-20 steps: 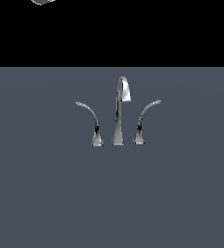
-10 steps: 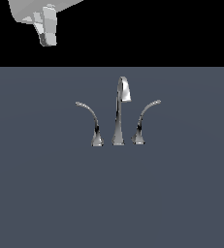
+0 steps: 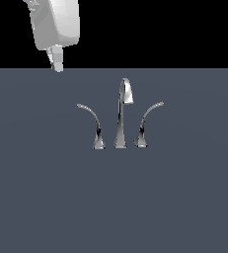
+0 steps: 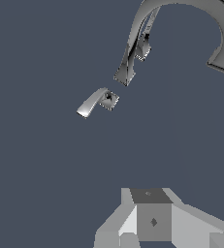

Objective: Turn on the faucet by rotating a designated handle.

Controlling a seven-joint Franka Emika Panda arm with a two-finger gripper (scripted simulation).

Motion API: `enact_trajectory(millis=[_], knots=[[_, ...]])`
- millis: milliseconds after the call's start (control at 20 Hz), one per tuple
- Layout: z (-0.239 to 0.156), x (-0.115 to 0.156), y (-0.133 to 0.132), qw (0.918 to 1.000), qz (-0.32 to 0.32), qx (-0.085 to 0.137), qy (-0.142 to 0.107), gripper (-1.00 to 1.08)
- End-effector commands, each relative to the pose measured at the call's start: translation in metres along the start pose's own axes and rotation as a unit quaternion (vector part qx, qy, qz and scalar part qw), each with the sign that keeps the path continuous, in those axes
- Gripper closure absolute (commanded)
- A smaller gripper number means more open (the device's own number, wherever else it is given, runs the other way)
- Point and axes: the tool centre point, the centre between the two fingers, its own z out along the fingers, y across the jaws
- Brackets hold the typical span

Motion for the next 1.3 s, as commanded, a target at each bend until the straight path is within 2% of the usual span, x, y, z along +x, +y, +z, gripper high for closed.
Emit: enact_trajectory(millis=[0,500,1250], knots=[[0.011,0.006,-0.01,0.9997,0.025,0.0,0.0,1.08],[0.054,0.036,-0.047,0.9922,0.124,-0.001,0.0,1.08],[0.113,0.09,-0.086,0.9659,0.259,-0.003,0.001,1.08]])
